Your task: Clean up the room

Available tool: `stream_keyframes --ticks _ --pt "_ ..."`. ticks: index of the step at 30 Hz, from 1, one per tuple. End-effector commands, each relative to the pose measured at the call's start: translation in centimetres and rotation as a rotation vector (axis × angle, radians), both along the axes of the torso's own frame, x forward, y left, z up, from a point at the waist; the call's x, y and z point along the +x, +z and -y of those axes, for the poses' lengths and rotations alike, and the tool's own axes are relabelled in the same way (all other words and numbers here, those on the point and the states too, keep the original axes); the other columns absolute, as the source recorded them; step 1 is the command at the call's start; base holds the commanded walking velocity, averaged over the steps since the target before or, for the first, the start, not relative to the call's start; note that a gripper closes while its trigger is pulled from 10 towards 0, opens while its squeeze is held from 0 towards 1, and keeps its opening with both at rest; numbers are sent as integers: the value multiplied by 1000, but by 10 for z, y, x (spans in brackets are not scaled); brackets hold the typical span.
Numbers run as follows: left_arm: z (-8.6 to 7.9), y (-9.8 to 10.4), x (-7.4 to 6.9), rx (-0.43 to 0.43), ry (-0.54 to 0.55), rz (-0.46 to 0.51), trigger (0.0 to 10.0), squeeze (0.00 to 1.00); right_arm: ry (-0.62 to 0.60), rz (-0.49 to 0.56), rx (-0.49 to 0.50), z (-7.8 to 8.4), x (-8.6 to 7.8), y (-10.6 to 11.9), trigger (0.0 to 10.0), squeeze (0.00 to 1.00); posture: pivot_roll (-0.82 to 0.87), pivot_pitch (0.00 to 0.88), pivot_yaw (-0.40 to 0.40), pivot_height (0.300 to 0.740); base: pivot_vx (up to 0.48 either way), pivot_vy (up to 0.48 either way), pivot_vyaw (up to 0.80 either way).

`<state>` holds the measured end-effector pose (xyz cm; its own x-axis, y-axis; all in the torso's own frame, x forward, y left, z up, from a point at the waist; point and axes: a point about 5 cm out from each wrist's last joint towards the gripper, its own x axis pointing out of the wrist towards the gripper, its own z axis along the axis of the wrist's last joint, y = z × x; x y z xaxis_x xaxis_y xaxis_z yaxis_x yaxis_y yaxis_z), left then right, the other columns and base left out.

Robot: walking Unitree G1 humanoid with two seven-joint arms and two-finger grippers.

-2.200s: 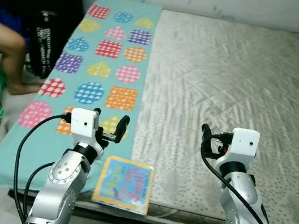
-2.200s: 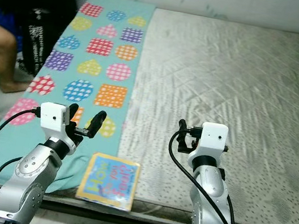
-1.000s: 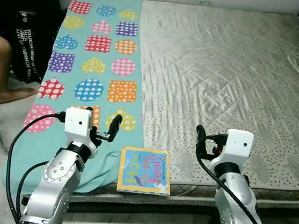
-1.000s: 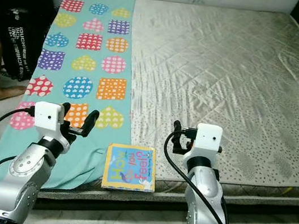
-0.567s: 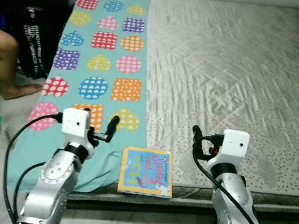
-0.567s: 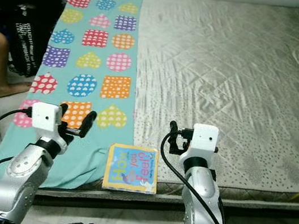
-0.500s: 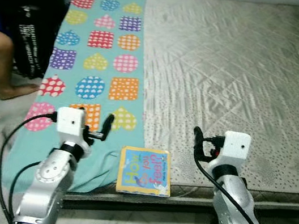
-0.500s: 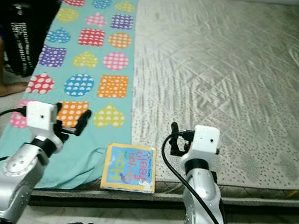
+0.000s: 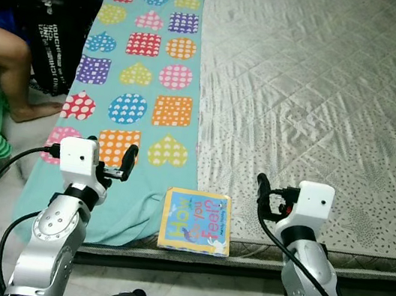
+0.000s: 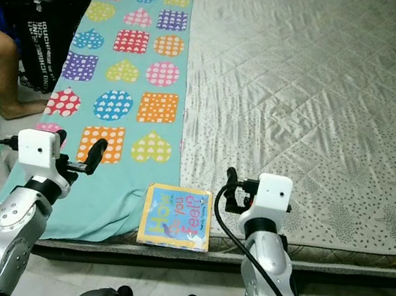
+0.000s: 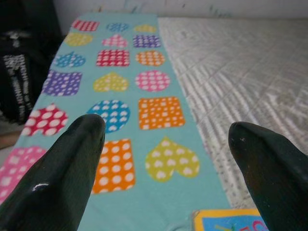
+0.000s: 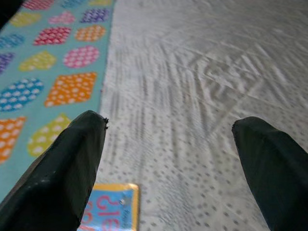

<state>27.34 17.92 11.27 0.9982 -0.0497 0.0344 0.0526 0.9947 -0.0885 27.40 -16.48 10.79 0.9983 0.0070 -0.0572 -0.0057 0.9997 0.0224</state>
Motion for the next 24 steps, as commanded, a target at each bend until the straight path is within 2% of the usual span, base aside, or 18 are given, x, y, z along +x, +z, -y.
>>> stream_keyframes --ticks 1,7,9,15,24 --pt "-10 -2 -6 25 28 -10 10000 0 -24 16 -4 6 -6 2 10000 0 -21 261 84 740 0 0 0" --pt "-6 -6 -5 25 16 -26 10000 0 -38 25 -15 7 -5 0 10000 0 -20 228 97 740 0 0 0" --pt "-2 -8 -1 31 4 -26 10000 0 -46 50 -8 3 2 4 10000 0 -21 199 123 740 0 0 0" --pt "6 -7 9 57 -38 -15 10000 0 -92 84 17 2 9 7 10000 0 -34 146 170 740 0 0 0" --pt "11 -5 25 93 -78 5 10000 0 -125 123 23 5 19 9 10000 0 -44 59 193 740 0 0 0"
